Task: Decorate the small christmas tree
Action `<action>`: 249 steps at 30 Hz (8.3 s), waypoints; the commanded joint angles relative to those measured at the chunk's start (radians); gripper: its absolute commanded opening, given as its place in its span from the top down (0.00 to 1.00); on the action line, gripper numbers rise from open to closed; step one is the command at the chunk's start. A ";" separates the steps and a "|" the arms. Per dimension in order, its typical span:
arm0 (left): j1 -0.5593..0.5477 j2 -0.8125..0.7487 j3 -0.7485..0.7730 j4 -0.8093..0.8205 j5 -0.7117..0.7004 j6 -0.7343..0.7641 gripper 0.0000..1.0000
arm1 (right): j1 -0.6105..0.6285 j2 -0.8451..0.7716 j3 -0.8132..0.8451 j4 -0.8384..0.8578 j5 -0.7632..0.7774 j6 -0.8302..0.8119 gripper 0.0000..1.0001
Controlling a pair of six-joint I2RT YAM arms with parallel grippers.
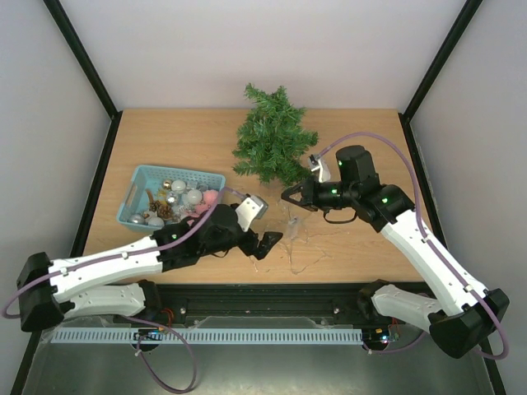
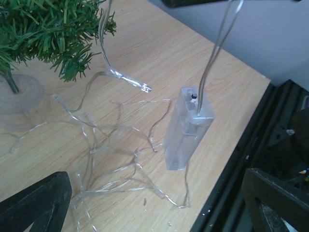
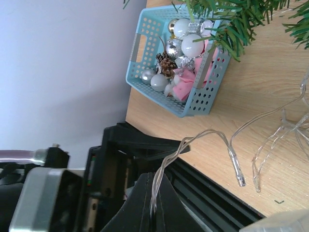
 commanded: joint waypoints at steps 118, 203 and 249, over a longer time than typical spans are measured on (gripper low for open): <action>-0.119 0.296 0.019 0.322 -0.153 0.194 0.38 | -0.008 -0.057 0.062 -0.109 -0.159 -0.063 0.99; -0.136 0.030 0.653 -0.356 0.129 -0.002 0.78 | 0.206 -0.166 -0.224 0.249 0.296 -0.252 0.11; 0.572 0.395 1.176 -0.403 0.542 -0.024 0.78 | -0.040 0.201 0.535 -0.093 0.602 -0.461 0.99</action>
